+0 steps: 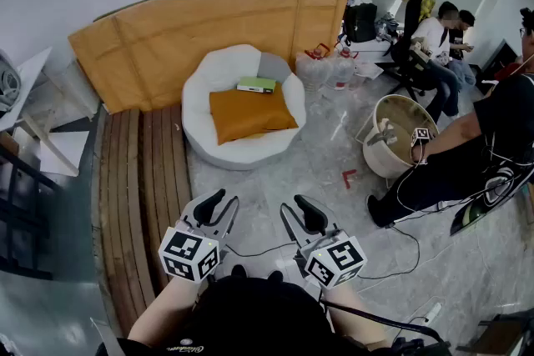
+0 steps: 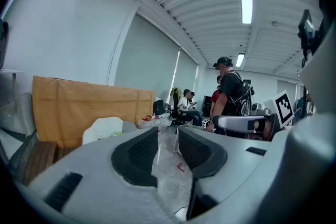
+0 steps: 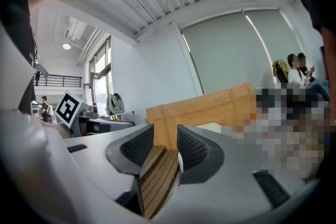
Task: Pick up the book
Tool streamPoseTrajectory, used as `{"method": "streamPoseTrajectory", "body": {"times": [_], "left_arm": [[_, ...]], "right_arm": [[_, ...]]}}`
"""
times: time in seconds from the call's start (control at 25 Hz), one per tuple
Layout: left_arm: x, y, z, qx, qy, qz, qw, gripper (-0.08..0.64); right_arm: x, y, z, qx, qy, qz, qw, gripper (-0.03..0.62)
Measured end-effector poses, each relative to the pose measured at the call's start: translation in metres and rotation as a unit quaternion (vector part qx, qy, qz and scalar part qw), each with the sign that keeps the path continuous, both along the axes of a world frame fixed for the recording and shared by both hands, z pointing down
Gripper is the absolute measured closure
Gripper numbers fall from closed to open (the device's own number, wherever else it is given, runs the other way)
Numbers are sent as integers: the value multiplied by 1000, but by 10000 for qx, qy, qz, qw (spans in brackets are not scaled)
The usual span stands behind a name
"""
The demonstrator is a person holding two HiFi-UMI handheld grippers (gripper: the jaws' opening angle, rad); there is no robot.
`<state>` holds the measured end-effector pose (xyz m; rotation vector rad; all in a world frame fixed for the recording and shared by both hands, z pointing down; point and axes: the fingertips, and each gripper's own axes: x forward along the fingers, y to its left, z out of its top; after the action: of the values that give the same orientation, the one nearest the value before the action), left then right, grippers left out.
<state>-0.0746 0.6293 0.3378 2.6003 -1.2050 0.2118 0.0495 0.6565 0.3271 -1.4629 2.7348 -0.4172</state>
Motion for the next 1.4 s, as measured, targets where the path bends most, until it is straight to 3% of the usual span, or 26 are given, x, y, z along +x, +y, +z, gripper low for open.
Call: {"method": "streamPoseTrajectory", "body": {"times": [0.24,0.72,0.92,1.16,1.4], "left_arm": [[9,-4,2,-18,5,-53,10000,436],[48,-7,10,-157,-147,-324,9992,436],[47,-18,14,-209,-181,-453,9986,436],[34,-68,21,-124,-144,-617,9979,436],[7,-159,25,-64,-54,-578,9983,436]], "right_arm": [[13,-6,-1,40,-214,16,9998,449],[61,-12,13,-28,-264,-178,9995,449],[66,-29,16,-29,-252,-197,9995,448],[56,-79,17,59,-112,-369,9992,448],[37,-163,25,-14,27,-201,9998,448]]}}
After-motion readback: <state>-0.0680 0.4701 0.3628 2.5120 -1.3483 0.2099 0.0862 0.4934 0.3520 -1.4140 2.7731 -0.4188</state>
